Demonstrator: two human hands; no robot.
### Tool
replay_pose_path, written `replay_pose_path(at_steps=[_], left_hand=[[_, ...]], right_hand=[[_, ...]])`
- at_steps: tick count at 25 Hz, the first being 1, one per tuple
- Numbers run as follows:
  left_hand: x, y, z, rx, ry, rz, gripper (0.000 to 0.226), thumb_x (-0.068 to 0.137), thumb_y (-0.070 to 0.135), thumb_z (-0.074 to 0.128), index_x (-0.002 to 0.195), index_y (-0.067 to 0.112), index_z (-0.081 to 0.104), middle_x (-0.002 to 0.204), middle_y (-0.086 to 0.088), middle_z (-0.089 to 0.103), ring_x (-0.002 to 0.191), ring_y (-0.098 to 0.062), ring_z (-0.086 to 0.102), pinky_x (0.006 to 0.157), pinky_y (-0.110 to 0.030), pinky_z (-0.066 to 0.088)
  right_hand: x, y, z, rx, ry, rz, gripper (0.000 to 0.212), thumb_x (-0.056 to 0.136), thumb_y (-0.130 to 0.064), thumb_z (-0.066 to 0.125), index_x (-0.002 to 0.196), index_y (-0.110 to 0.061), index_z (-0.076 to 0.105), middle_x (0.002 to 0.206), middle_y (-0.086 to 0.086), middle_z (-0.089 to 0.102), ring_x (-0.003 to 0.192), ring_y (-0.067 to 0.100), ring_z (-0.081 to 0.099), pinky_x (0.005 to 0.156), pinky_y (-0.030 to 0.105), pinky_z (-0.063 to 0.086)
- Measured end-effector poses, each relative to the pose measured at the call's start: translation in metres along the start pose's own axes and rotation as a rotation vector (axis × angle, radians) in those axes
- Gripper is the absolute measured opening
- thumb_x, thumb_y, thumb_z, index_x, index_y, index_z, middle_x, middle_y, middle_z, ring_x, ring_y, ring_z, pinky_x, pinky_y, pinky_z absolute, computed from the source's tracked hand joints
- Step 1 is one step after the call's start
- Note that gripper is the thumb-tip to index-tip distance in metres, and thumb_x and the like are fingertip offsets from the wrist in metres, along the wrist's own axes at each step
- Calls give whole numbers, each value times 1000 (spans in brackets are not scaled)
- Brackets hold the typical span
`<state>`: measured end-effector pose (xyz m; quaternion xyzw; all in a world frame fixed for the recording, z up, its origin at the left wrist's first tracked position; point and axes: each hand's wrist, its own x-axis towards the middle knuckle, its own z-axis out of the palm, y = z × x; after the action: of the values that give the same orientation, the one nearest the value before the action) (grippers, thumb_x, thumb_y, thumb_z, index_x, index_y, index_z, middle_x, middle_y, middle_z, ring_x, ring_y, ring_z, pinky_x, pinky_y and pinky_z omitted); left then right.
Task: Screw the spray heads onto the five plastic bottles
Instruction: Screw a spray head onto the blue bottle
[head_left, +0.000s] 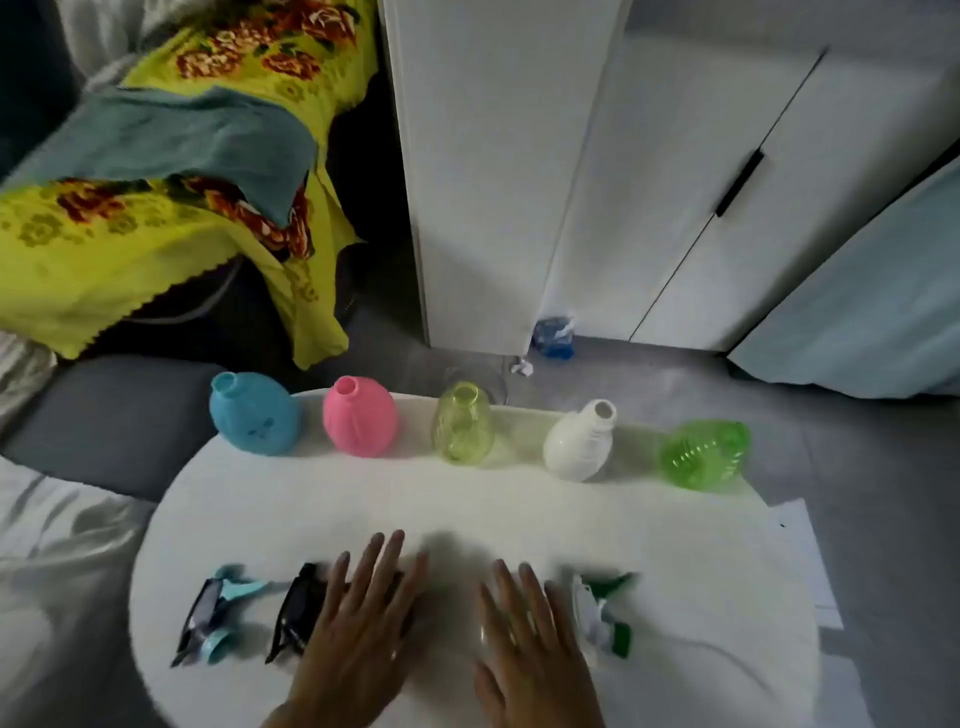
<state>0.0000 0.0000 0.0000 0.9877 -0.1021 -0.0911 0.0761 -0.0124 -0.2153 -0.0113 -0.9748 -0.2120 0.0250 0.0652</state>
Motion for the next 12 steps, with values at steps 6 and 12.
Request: replay_pose_path(at_steps=[6,12], left_hand=[[7,-1,64,40,144,182,65,94,66,19,138,25,45,140,-8,55,138,-24,32,110,-42,17],[-2,1,64,68,260,164,69,94,63,29,150,24,36,156,-6,36,142,-34,33,112,-48,15]], right_hand=[[3,9,72,-123,202,-128,46,95,-51,40,123,-26,67,134,0,65,115,36,65,99,48,36],[-2,0,64,-35,174,-73,55,83,-50,49,129,-22,64,144,2,56,125,35,57,105,48,28]])
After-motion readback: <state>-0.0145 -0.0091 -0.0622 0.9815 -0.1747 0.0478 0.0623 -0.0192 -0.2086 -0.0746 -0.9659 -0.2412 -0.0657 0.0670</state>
